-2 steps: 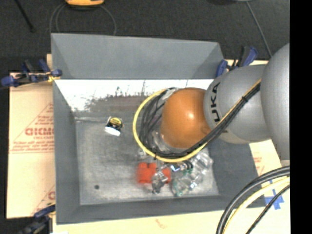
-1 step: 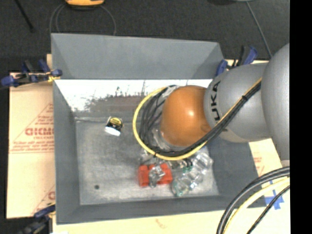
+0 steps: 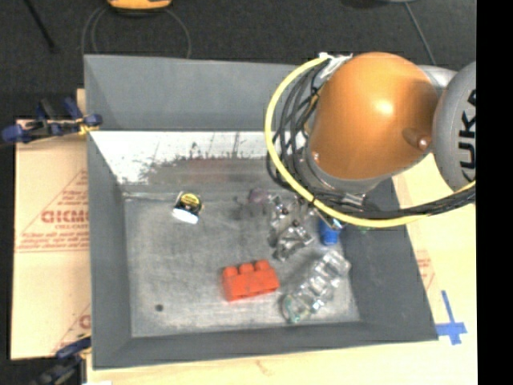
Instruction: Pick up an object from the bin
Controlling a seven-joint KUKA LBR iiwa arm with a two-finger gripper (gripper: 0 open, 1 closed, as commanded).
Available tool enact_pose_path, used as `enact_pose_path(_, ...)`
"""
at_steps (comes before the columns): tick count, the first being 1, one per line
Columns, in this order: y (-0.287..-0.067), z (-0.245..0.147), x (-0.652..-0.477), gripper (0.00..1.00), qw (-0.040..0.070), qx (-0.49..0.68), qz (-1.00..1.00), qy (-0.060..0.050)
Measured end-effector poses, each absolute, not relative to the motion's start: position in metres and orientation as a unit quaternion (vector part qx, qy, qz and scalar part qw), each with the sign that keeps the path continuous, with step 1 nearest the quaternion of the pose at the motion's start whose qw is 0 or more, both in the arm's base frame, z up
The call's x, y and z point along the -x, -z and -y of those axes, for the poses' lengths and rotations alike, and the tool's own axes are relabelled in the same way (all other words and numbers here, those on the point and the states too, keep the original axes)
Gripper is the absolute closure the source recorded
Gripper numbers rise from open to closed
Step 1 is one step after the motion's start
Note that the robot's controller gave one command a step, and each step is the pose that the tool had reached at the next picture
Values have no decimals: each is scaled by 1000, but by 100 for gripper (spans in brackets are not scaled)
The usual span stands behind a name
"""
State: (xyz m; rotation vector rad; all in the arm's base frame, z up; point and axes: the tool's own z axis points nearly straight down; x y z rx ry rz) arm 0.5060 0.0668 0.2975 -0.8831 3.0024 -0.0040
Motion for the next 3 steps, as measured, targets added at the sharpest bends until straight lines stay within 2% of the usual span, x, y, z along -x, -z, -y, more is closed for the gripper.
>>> enact_pose_path(1, -166, -95, -497, 100, -2, 121, -993, -1)
enact_pose_path(2, -169, -95, -498, 0, 1, 120, -993, -1)
enact_pose_path(3, -111, -37, -516, 0, -1, 83, -997, 1)
